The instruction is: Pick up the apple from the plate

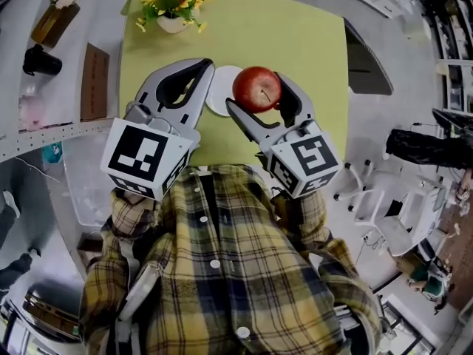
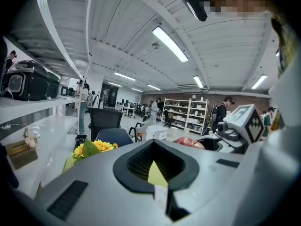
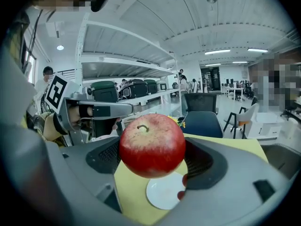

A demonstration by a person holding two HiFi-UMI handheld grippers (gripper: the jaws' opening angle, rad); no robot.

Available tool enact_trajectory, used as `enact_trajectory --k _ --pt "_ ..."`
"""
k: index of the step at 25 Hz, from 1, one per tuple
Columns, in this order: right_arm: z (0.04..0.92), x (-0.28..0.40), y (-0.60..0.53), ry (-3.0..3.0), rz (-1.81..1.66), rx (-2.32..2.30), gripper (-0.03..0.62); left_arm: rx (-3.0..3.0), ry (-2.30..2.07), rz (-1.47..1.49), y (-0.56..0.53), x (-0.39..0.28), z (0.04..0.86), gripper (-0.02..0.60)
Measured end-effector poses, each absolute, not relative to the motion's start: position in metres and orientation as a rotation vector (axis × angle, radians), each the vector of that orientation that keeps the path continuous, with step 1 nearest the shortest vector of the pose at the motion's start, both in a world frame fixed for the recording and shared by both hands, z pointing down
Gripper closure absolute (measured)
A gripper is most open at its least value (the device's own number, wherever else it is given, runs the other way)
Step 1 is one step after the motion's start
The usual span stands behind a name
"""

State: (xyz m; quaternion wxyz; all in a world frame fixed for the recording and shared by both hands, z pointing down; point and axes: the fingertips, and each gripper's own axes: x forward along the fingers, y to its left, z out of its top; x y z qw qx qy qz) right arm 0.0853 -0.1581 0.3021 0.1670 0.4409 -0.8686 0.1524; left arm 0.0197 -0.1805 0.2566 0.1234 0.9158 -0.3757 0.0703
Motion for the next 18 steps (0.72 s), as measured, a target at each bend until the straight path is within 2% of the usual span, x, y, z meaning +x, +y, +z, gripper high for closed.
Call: enact_trajectory --k 18 --pt "0.3028 0.0909 -0.1603 -2.488 0.477 1.238 0.194 2.669 -1.077 0.237 -0.1796 0.0254 0.2655 0.583"
